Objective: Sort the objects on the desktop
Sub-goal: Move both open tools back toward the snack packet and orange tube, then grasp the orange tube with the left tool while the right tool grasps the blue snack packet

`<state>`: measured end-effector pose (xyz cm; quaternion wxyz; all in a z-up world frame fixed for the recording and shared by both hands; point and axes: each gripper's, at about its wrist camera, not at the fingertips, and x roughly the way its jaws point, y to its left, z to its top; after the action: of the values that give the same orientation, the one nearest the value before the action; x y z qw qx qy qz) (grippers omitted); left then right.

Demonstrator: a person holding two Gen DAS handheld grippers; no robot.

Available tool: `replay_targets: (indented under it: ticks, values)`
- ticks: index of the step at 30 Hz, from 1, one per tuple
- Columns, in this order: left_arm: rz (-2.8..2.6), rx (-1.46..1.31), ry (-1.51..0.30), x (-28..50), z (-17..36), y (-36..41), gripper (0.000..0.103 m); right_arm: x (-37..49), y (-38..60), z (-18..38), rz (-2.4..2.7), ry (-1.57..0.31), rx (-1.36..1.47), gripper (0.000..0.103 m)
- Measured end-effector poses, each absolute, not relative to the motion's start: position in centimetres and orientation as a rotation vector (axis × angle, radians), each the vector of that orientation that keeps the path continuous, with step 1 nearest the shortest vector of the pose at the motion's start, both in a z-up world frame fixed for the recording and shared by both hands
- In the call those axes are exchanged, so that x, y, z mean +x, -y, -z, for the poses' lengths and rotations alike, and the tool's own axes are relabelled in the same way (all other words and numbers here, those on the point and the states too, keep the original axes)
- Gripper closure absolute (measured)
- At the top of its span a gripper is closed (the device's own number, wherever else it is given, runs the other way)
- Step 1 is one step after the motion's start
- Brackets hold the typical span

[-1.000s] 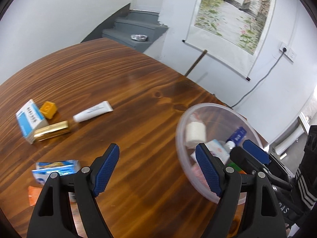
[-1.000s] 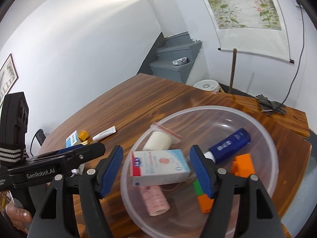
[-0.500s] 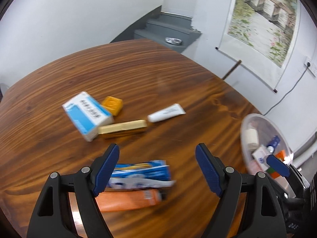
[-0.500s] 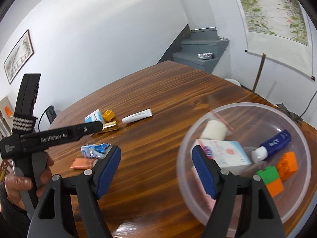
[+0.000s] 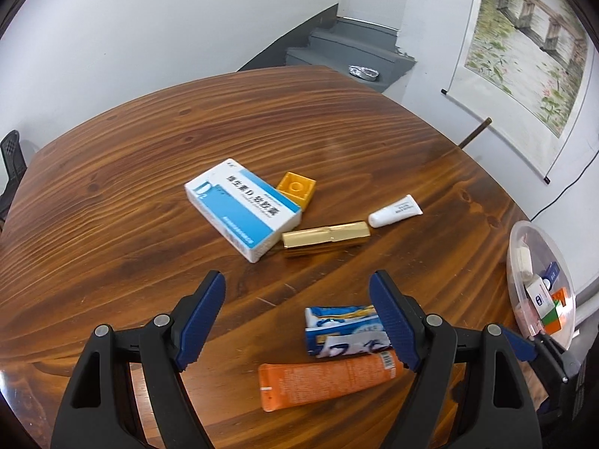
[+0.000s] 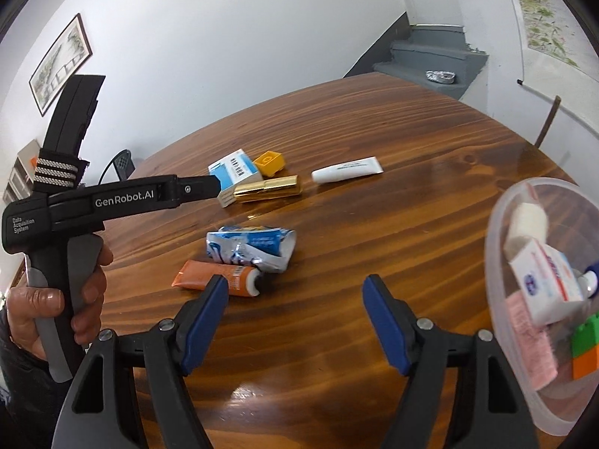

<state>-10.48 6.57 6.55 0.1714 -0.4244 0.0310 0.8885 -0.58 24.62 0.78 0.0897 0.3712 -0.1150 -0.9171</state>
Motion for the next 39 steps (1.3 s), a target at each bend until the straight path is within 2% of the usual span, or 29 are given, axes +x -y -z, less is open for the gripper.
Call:
replay_targets:
  ticks: [8,14,19,21,23,26,39]
  values:
    - [-2.544,-1.178,-0.120,-10.9,-7.5,-5.5,0.021,-2.9,-22.0,-0.5,2.708,0.275,1.173,0.025]
    - [-2.540,-1.196,-0.075,-11.4,-7.5,-4.4,0.021,-6.0,-20.0,0.0,2.690,0.259,1.227,0.024]
    - [-2.527,-1.220,-0.055,-11.8,-7.0,-4.4,0.021,-7.4,-18.0,1.0,2.690,0.140,1.261,0.025]
    - [-2.522,-1.236,-0.064,-11.9,-6.5,-4.6,0.021,-7.2,-17.8,1.1,2.707,0.095,1.265,0.039]
    - [-2.515,-1.249,-0.075,-12.0,-6.1,-4.9,0.021,-7.2,-18.1,1.3,2.706,0.092,1.282,0.061]
    - [-2.508,-1.263,-0.091,-12.0,-5.6,-5.2,0.021,-7.1,-19.1,1.4,2.706,0.138,1.294,0.074]
    - [-2.407,-1.247,-0.172,-11.0,-4.1,-6.4,0.021,-5.8,-25.0,1.7,2.854,0.310,1.307,0.075]
